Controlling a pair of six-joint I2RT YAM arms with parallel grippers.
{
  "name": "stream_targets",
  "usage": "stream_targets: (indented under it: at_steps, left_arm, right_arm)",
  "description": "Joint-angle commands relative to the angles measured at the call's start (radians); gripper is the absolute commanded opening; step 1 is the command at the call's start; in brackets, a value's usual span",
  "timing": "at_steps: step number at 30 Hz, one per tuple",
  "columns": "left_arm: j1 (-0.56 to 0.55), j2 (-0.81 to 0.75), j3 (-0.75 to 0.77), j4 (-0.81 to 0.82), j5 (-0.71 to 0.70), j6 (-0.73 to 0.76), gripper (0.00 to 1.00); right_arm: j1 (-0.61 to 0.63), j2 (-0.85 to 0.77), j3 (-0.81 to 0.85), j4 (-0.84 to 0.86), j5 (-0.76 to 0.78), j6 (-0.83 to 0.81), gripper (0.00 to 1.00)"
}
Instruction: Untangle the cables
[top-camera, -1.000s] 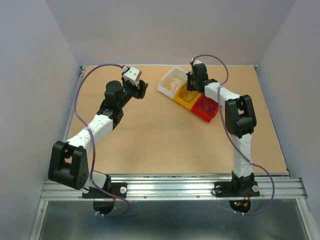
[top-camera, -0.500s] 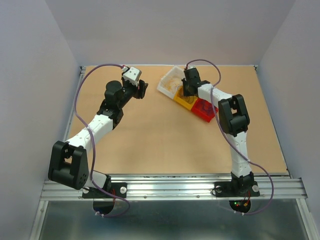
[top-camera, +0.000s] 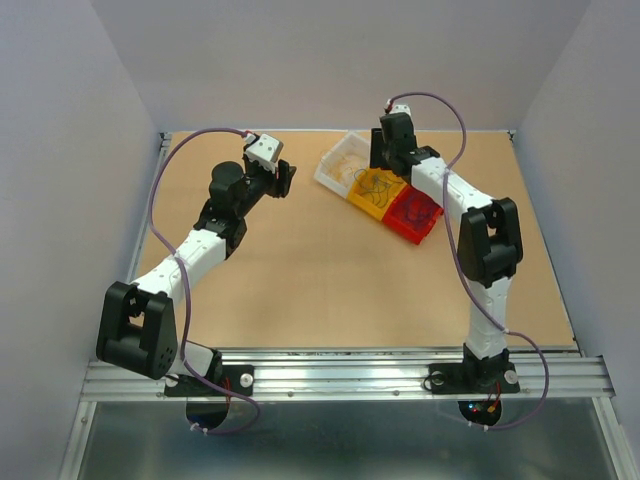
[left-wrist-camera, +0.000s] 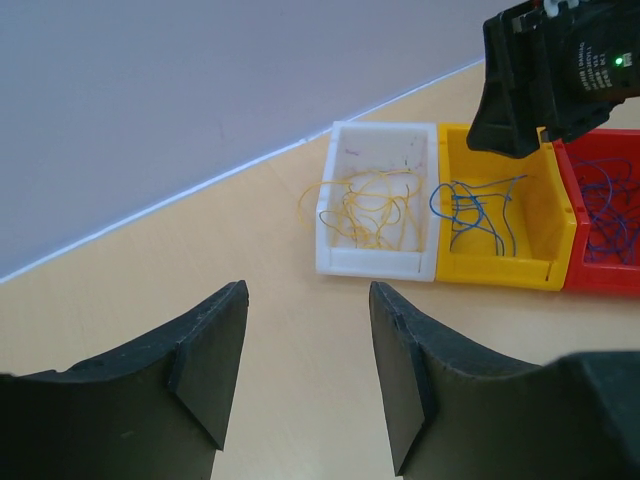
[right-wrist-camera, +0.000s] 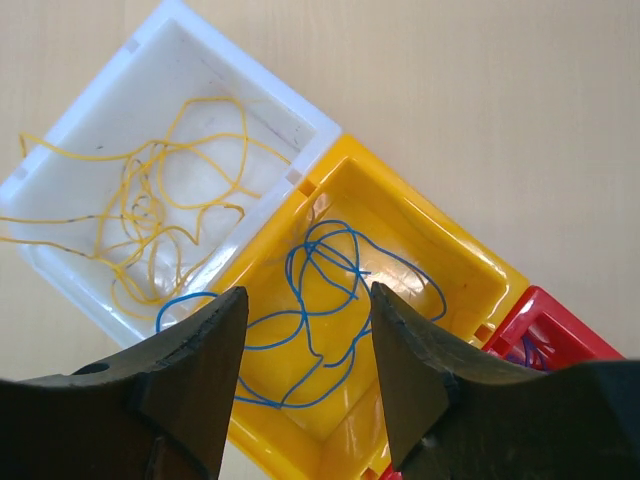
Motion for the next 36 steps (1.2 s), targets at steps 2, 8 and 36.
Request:
stream_targets:
  at_steps: [2,8,36]
  left_arm:
    - [-0.002,-0.013,-0.004,0.069,0.0,0.009,0.62]
    - [-0.002,-0.01,-0.003,0.069,-0.002,0.009,0.62]
    - [-0.002,0.002,0.0,0.069,0.004,0.002,0.62]
  right_arm:
    - [0.026,-0.065,-0.063,0.045,-0.042,-0.022,0.58]
    - [0.057,-0.089,-0.112,0.091,-0.258,-0.097,0.59]
    - [0.078,-0.006,-0.143,0.079,-0.154,-0.128,0.42]
